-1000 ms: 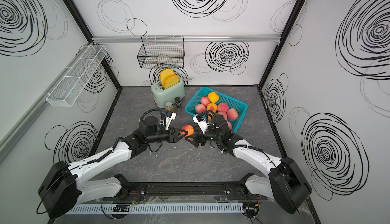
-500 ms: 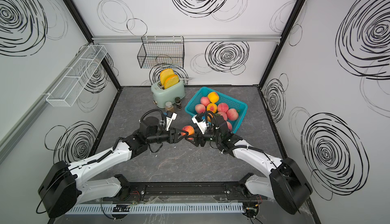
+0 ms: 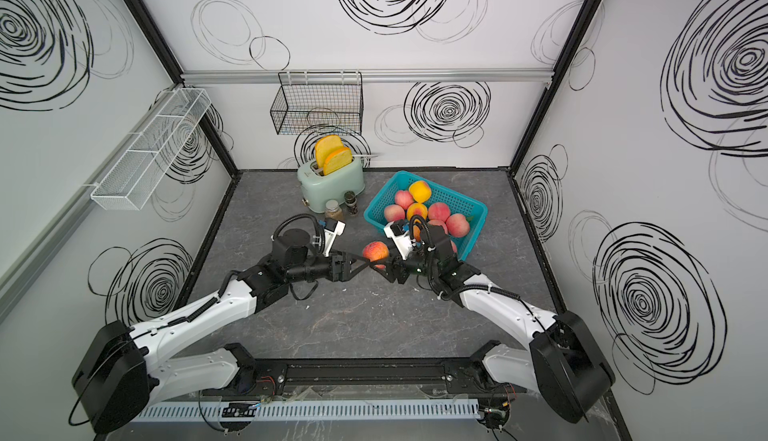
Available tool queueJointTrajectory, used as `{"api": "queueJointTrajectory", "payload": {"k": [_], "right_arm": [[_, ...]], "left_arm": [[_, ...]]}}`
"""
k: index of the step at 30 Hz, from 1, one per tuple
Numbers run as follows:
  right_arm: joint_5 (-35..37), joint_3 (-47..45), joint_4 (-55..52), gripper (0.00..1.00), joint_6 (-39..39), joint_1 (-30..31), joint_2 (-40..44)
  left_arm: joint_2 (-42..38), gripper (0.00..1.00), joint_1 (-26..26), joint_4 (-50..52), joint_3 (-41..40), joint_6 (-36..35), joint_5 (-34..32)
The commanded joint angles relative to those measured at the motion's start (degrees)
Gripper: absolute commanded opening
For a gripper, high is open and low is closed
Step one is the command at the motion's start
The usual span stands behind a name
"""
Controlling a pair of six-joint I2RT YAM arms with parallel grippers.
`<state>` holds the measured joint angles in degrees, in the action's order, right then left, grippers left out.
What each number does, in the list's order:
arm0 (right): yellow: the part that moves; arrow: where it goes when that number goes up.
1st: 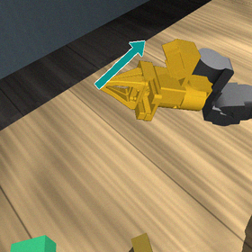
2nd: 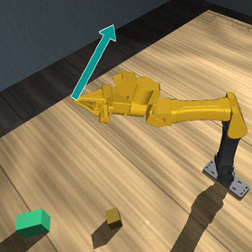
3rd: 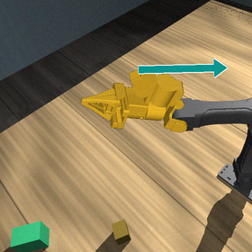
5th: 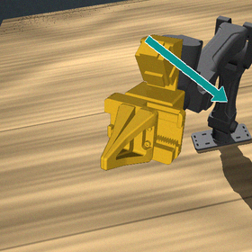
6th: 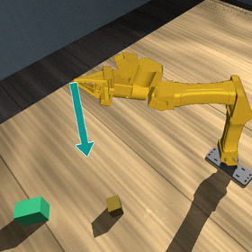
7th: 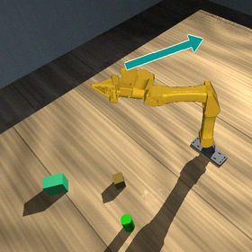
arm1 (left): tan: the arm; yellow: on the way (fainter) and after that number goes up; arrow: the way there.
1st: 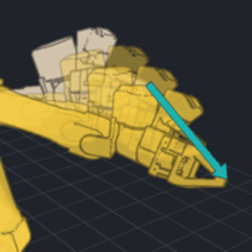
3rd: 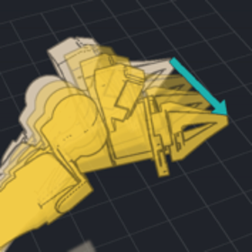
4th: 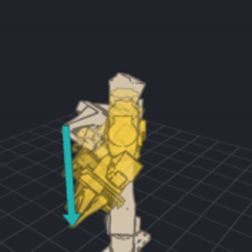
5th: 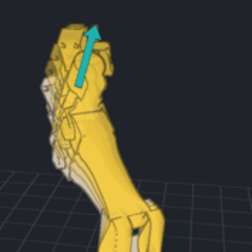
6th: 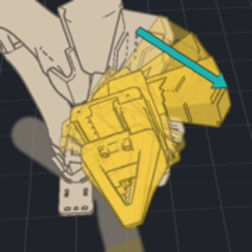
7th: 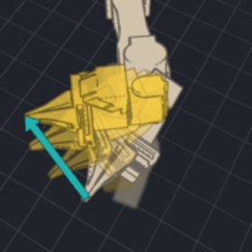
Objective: Put the peaches into the basket
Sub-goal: Pick up the peach from the center of the board.
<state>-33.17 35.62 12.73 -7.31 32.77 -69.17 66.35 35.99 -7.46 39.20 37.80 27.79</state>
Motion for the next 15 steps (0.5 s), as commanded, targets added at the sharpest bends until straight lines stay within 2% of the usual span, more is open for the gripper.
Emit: {"api": "queueJointTrajectory", "payload": {"k": [1, 5, 10, 15], "right_arm": [[3.15, 2.81, -3.9, 0.59, 0.49, -2.21, 0.09], [6.68, 5.21, -7.47, 0.59, 0.84, -4.87, -1.07], [10.95, 8.0, -9.33, 0.59, 1.68, -8.01, -2.71], [16.07, 12.64, -11.25, 0.59, 3.78, -9.27, -7.41]], "left_arm": [[-2.39, 0.83, -1.32, 0.6, -0.17, -1.3, -2.43], [-2.98, 0.83, -2.05, 2.17, -0.27, -2.35, -4.49], [-3.98, 0.83, -1.97, 5.82, 0.48, -4.63, -10.66], [-3.63, 0.83, -1.98, 6.44, 1.31, -5.67, -12.3]]}}
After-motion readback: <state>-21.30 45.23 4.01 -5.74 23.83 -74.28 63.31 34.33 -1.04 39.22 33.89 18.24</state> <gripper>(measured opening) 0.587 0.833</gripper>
